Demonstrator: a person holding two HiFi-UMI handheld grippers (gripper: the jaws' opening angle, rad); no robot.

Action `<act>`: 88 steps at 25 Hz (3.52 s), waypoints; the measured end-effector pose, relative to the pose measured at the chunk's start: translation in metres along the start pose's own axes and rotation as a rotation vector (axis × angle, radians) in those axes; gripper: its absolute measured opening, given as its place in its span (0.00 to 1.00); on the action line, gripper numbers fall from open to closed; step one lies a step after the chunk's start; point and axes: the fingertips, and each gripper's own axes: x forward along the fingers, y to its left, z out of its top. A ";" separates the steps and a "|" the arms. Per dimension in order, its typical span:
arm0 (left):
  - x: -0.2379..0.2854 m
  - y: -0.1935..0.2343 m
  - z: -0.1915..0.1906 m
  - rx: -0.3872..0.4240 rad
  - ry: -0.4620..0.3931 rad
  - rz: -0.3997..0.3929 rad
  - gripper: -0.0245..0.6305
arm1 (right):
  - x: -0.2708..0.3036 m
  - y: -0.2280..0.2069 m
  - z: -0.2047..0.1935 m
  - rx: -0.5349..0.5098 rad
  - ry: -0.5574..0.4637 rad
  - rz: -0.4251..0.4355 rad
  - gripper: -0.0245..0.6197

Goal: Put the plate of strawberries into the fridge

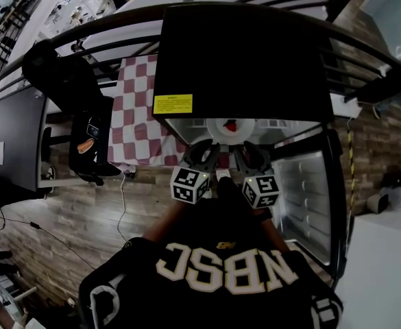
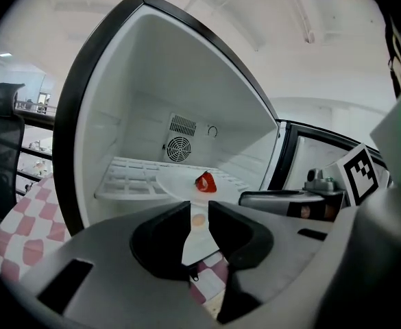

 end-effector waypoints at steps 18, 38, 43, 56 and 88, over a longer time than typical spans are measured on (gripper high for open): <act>0.033 0.012 0.018 -0.003 0.014 0.031 0.15 | 0.037 -0.010 0.021 -0.128 0.012 0.009 0.23; 0.063 0.026 0.033 -0.003 0.048 0.059 0.14 | 0.069 -0.031 0.038 -0.144 0.024 0.043 0.21; 0.061 0.027 0.033 -0.022 0.045 0.058 0.14 | 0.069 -0.031 0.039 -0.136 0.020 0.040 0.20; 0.032 0.006 0.056 -0.038 -0.081 0.002 0.13 | 0.035 -0.014 0.058 -0.102 -0.085 0.020 0.18; -0.007 -0.014 0.071 -0.019 -0.186 -0.046 0.06 | -0.005 0.016 0.075 -0.155 -0.183 -0.022 0.07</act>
